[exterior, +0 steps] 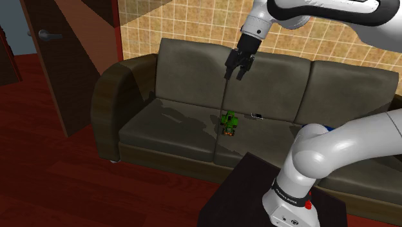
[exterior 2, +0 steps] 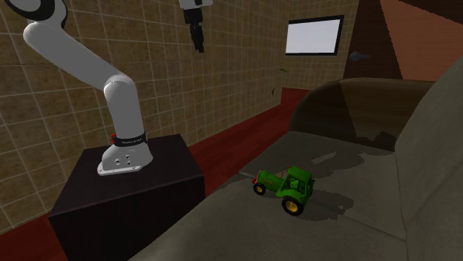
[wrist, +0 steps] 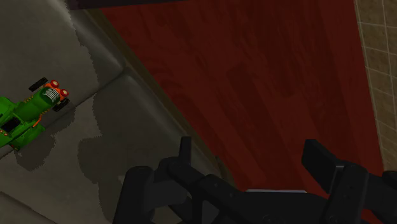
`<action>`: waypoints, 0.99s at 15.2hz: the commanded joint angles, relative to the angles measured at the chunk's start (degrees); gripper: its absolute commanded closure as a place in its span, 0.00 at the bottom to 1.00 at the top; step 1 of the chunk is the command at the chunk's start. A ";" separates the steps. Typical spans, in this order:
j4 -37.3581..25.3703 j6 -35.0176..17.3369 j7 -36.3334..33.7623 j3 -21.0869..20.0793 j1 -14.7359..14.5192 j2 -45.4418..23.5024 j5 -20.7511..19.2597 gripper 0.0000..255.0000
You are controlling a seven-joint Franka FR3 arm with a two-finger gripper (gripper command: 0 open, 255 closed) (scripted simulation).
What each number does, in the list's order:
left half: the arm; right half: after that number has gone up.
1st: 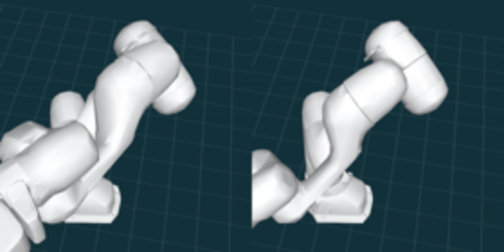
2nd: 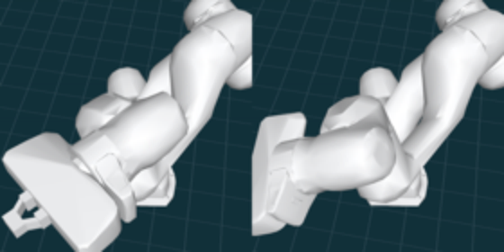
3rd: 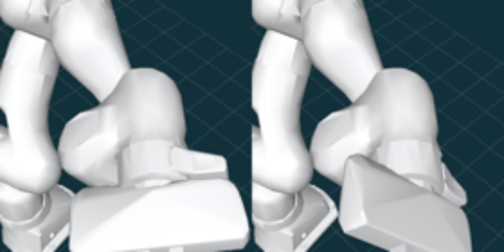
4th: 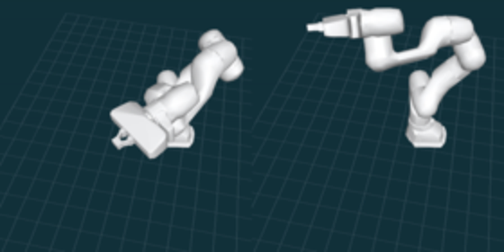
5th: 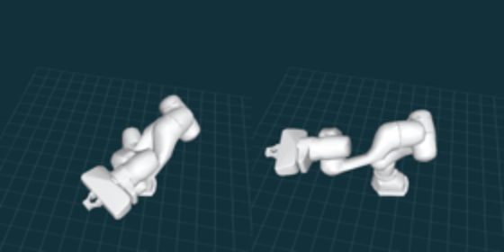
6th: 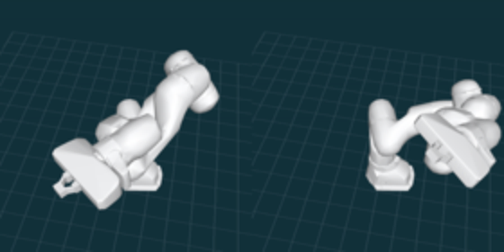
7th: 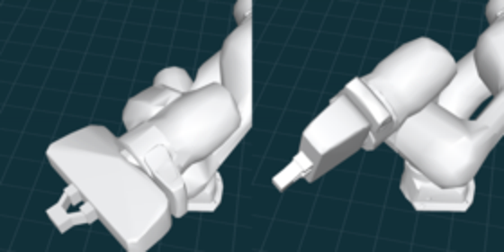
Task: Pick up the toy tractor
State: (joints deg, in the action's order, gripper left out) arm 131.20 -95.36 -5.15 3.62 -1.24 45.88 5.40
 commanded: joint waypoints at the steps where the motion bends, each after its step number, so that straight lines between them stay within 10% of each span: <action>1: 0.00 0.00 0.00 0.00 0.00 0.00 0.00 0.00; 15: -2.32 -13.38 5.64 11.13 4.76 -20.44 -1.57 0.00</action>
State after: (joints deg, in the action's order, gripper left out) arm 129.32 -107.98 -0.09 13.83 3.16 27.01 3.81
